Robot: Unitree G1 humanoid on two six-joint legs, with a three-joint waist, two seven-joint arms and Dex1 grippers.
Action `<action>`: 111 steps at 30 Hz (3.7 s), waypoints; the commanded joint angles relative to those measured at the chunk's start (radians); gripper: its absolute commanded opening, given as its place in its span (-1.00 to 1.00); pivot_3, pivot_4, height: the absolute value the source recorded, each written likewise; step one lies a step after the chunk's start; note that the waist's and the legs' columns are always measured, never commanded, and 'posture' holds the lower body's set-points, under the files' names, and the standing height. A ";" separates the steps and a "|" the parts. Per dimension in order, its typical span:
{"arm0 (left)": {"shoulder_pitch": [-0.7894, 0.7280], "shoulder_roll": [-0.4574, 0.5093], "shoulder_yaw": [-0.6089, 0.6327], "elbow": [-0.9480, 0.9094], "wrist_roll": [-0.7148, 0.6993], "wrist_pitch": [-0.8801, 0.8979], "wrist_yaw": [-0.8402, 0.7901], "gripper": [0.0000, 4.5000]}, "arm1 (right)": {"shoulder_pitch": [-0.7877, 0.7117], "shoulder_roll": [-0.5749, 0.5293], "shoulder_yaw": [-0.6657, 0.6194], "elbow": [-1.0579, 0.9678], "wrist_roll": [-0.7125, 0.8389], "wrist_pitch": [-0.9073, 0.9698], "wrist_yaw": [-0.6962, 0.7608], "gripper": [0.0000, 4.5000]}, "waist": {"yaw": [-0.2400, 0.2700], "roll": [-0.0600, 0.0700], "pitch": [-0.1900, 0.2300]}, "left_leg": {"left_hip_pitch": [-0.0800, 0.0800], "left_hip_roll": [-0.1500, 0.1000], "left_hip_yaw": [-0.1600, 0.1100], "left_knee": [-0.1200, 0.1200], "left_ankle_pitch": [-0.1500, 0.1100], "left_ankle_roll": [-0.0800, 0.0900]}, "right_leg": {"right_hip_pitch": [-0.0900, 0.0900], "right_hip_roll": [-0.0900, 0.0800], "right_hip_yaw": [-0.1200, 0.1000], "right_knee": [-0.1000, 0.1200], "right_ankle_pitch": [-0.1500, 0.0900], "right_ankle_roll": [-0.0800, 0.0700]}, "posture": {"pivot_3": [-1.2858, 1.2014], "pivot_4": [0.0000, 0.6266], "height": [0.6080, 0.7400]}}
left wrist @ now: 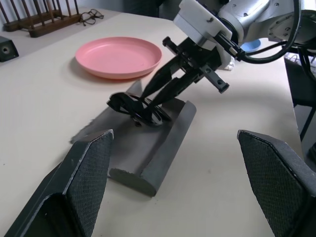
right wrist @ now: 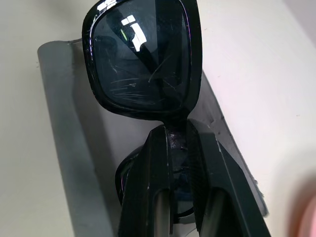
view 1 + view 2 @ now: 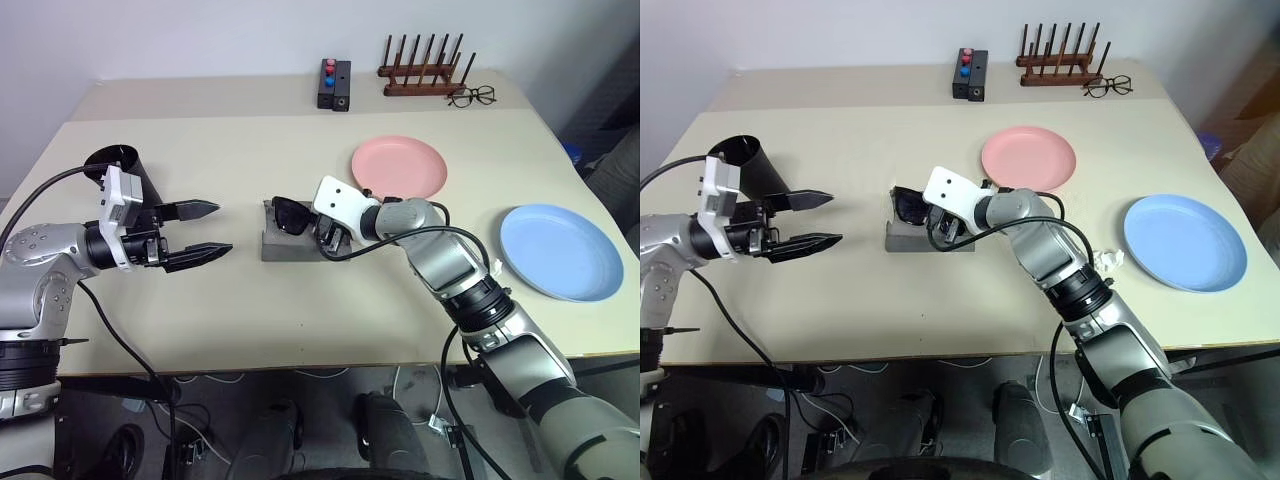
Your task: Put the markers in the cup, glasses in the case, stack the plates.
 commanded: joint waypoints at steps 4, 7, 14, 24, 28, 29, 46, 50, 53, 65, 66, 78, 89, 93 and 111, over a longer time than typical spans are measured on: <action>-0.011 0.012 0.028 -0.016 -0.014 -0.008 0.004 0.85 | -0.042 -0.015 0.041 -0.030 -0.055 0.027 0.042 -0.98 | 0.000 0.000 0.000 | 0.000 0.000 0.000 0.000 0.000 0.000 | 0.000 0.000 0.000 0.000 0.000 0.000 | 0.03 -0.52 1.00; -0.006 0.012 0.031 -0.023 -0.017 -0.004 0.009 0.85 | -0.041 -0.017 0.049 -0.027 -0.068 0.036 0.055 -0.98 | 0.001 0.000 0.000 | 0.000 0.000 0.000 0.000 0.000 0.000 | 0.000 0.000 0.000 0.000 0.000 0.000 | 0.03 -0.52 1.00; 0.008 0.014 0.035 -0.034 -0.024 0.005 0.014 0.85 | -0.040 -0.016 0.059 -0.009 -0.096 0.050 0.077 -0.98 | 0.001 0.000 0.000 | 0.000 0.000 0.000 0.000 0.000 0.000 | 0.000 0.000 0.000 0.000 0.000 0.000 | 0.03 -0.52 1.00; 0.009 0.015 0.037 -0.030 -0.024 0.013 0.017 0.85 | -0.048 0.033 0.014 0.028 -0.066 0.045 0.073 -0.98 | -0.002 0.000 0.000 | 0.000 0.000 0.000 0.000 0.000 0.000 | 0.000 0.000 0.000 0.000 0.000 0.000 | 0.03 -0.52 1.00; 0.010 0.017 0.037 -0.028 -0.023 0.014 0.017 0.85 | -0.051 0.035 0.007 0.030 -0.064 0.051 0.074 -0.02 | 0.000 0.000 0.000 | 0.000 0.000 0.000 0.000 0.000 0.000 | 0.000 0.000 0.000 0.000 0.000 0.000 | 0.03 -0.52 1.00; 0.008 0.017 0.037 -0.026 -0.023 0.013 0.017 0.85 | -0.053 0.035 0.008 0.032 -0.067 0.046 0.069 0.17 | 0.000 0.000 0.000 | 0.000 0.000 0.000 0.000 0.000 0.000 | 0.000 0.000 0.000 0.000 0.000 0.000 | 0.03 -0.52 1.00; -0.034 -0.001 0.032 0.016 -0.012 0.006 0.053 0.85 | -0.125 0.114 -0.211 0.041 0.094 -0.026 0.002 0.97 | 0.002 0.001 0.001 | 0.000 0.000 0.000 0.000 0.000 0.000 | 0.000 0.001 0.000 0.000 0.000 -0.001 | 0.03 -0.52 1.00; -0.134 -0.043 0.021 0.126 0.040 -0.047 0.138 0.85 | -0.144 0.126 -0.309 0.064 0.157 -0.023 -0.042 0.97 | 0.006 0.002 0.001 | 0.000 0.000 0.000 0.000 0.000 0.000 | 0.000 0.001 0.000 0.000 0.000 -0.001 | 0.03 -0.52 1.00; -0.221 -0.081 -0.004 0.237 0.091 -0.077 0.193 0.85 | -0.115 0.110 -0.322 0.065 0.162 -0.058 -0.058 0.97 | 0.005 0.001 0.001 | 0.000 0.000 -0.001 0.000 0.001 -0.002 | 0.000 0.002 0.000 0.000 0.001 -0.001 | 0.03 -0.52 1.00; -0.635 -0.283 -0.144 0.871 0.346 -0.352 0.269 -0.99 | 0.129 -0.058 -0.465 -0.141 0.425 -0.114 0.155 1.00 | 0.005 0.001 0.001 | -0.001 -0.001 -0.001 0.001 0.001 -0.001 | 0.000 0.001 -0.001 -0.001 0.002 0.000 | 0.03 -0.52 1.00; -0.670 -0.300 -0.150 0.934 0.369 -0.382 0.292 -0.99 | 0.153 -0.071 -0.470 -0.179 0.454 -0.105 0.175 1.00 | 0.000 0.001 0.001 | -0.001 0.000 -0.001 0.001 0.001 -0.001 | 0.000 0.001 -0.001 -0.001 0.002 0.000 | 0.03 -0.52 1.00; -0.882 -0.443 -0.213 1.264 0.538 -0.386 0.313 -0.99 | 0.319 -0.176 -0.509 -0.336 0.540 -0.125 0.179 1.00 | 0.002 0.000 0.001 | -0.002 0.000 0.001 0.002 0.001 -0.001 | 0.000 0.001 0.000 0.000 0.002 0.001 | 0.03 -0.52 1.00; -0.895 -0.479 -0.283 1.294 0.654 -0.234 0.129 -0.99 | 0.338 -0.173 -0.484 -0.389 0.547 -0.119 0.106 1.00 | 0.003 0.000 0.001 | -0.002 -0.001 0.001 0.002 0.001 0.000 | 0.000 0.001 0.000 0.000 0.002 0.002 | 0.03 -0.52 1.00; -0.905 -0.475 -0.276 1.290 0.656 -0.204 0.079 -0.99 | 0.337 -0.172 -0.474 -0.388 0.539 -0.123 0.094 1.00 | 0.002 0.000 0.001 | -0.002 -0.001 0.001 0.002 0.001 0.000 | 0.000 0.001 0.000 0.000 0.002 0.002 | 0.03 -0.52 1.00; -0.819 -0.457 -0.303 1.154 0.663 -0.190 -0.135 -0.99 | 0.313 -0.171 -0.443 -0.339 0.500 -0.164 0.079 1.00 | 0.004 0.000 0.001 | -0.002 -0.001 0.001 0.002 0.001 0.000 | 0.000 0.001 0.000 0.000 0.002 0.002 | 0.03 -0.52 1.00</action>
